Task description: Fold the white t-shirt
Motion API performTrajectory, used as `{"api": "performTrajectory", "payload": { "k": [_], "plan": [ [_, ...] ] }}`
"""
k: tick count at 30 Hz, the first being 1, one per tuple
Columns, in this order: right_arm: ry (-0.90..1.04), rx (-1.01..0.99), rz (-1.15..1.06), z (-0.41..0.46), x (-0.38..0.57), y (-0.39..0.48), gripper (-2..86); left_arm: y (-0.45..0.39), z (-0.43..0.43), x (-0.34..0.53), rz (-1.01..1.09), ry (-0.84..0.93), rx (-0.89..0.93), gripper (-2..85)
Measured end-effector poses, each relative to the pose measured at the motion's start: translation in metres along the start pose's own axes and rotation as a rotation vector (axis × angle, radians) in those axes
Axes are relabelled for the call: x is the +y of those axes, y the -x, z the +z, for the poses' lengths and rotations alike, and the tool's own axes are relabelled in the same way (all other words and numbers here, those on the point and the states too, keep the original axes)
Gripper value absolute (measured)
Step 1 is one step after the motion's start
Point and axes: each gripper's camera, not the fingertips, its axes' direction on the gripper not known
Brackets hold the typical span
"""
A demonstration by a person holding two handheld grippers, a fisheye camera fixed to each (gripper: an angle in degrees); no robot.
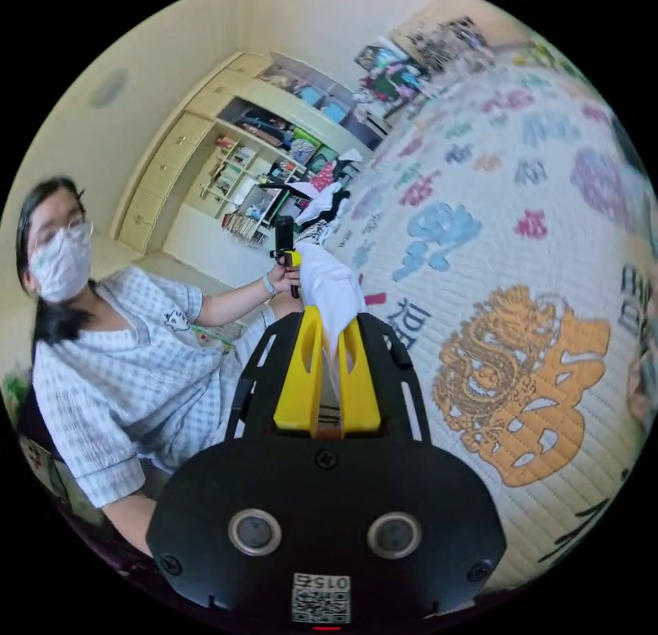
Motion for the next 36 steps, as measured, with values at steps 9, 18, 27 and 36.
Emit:
{"api": "performTrajectory", "payload": {
  "k": [9,18,27,36],
  "plan": [
    [0.066,0.279,-0.307,0.036,0.030,0.095,2.6,-0.107,0.010,0.042,0.291,0.073,-0.159,5.1],
    [0.110,0.156,0.265,0.066,-0.016,-0.045,5.1,0.004,0.058,0.034,-0.334,0.070,-0.325,5.2],
    [0.033,0.194,0.362,0.041,0.012,-0.068,1.3,-0.066,0.081,0.041,-0.366,-0.022,-0.663,9.0],
    [0.301,0.244,0.351,0.095,0.016,-0.084,-0.1,-0.159,0.292,0.001,0.083,0.454,-0.728,12.9]
  ]
}}
